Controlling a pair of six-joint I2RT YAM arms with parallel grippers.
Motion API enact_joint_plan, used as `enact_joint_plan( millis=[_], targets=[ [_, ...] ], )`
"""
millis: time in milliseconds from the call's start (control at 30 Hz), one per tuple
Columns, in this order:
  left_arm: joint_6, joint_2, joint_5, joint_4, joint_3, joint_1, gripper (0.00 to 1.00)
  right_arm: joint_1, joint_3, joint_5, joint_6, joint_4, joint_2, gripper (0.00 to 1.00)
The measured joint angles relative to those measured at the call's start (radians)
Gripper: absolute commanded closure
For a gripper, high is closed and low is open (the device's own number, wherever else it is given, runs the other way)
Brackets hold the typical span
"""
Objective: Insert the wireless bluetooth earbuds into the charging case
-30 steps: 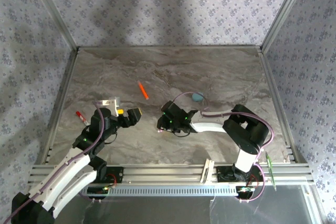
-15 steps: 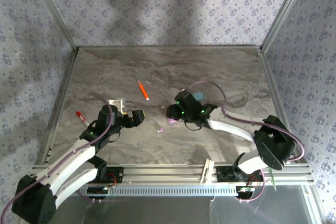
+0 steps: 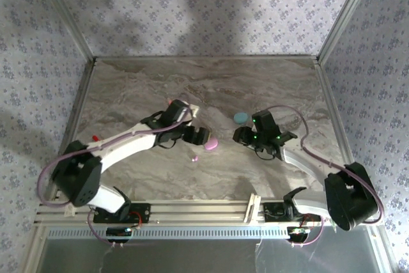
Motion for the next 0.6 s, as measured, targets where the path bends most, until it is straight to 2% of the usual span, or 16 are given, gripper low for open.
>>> enact_joint_plan(
  millis=[100,267,433,600],
  targets=[
    [0.106,0.116,-0.027,-0.111,0.139,-0.044,0.06,-0.069,-0.045,-0.049,-0.022,0.000,-0.044,0.48],
    [0.246,0.302,-0.027,-0.288,0.335,-0.060,0.12,-0.179,-0.095,-0.133,-0.059,-0.003,-0.106,0.47],
    [0.323,0.447,-0.023,-0.409,0.471,-0.075,0.19,-0.257,-0.132,-0.200,-0.093,-0.007,-0.156,0.46],
    [0.356,0.513,-0.019,-0.486,0.542,-0.079,0.25,-0.326,-0.159,-0.257,-0.119,-0.023,-0.185,0.46]
  ],
)
